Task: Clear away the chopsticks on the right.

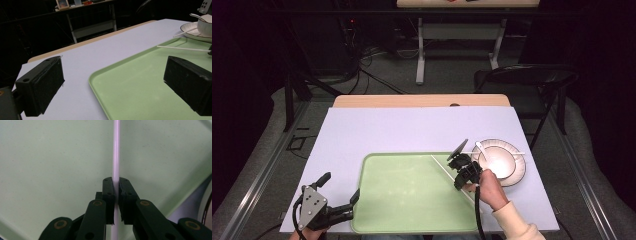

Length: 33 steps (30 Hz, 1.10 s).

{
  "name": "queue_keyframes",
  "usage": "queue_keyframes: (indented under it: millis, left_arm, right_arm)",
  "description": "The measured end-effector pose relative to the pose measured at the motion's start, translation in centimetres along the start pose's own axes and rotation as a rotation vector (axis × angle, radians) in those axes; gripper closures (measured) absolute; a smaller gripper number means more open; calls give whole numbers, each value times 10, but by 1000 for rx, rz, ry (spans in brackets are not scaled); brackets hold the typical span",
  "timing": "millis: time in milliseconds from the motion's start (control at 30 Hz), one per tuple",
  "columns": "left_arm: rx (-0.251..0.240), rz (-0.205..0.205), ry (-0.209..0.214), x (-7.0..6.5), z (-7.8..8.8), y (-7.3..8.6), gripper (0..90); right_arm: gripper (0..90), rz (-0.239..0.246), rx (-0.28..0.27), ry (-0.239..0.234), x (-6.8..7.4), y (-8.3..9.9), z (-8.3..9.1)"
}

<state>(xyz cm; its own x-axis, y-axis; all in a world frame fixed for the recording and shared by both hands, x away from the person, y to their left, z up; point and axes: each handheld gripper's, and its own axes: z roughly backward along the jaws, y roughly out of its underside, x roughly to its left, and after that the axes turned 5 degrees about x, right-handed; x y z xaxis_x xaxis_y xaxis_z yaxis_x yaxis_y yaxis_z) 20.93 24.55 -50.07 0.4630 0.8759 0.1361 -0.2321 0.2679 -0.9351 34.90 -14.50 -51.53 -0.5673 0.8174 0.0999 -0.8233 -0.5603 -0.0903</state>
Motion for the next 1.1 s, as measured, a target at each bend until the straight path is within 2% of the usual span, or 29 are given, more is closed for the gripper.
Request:
queue_keyframes:
  millis: [133, 333, 500, 600, 633, 733, 833, 900, 1100]
  left_arm:
    - [-1, 3, -1, 0, 0, 0, 27]
    - [-2, 2, 0, 0, 0, 0, 27]
    - [-6, 0, 1, 0, 0, 0, 27]
    - [-8, -1, 3, 0, 0, 0, 27]
    - [-6, -2, 4, 0, 0, 0, 27]
    - [-6, -4, 4, 0, 0, 0, 27]
    - [-5, -3, 4, 0, 0, 0, 27]
    - [-5, -2, 3, 0, 0, 0, 27]
    - [-5, -3, 5, -1, -1, 0, 27]
  right_arm:
    - [842, -33, -15, 3, -3, 2, -1]
    - [839, -72, -2, 20, -3, 1, -7]
    - [767, -34, 0, 26, 3, 1, -7]
    - [658, 14, 1, 60, 5, 0, -5]
    - [599, 35, -11, 58, 4, 0, -4]
    - [508, 54, -24, 44, 2, 1, 2]
    - [417, 80, -61, 46, 2, 4, 13]
    - [391, 104, -93, 60, 2, 6, 21]
    - [228, 208, -181, 95, -1, 15, 51]
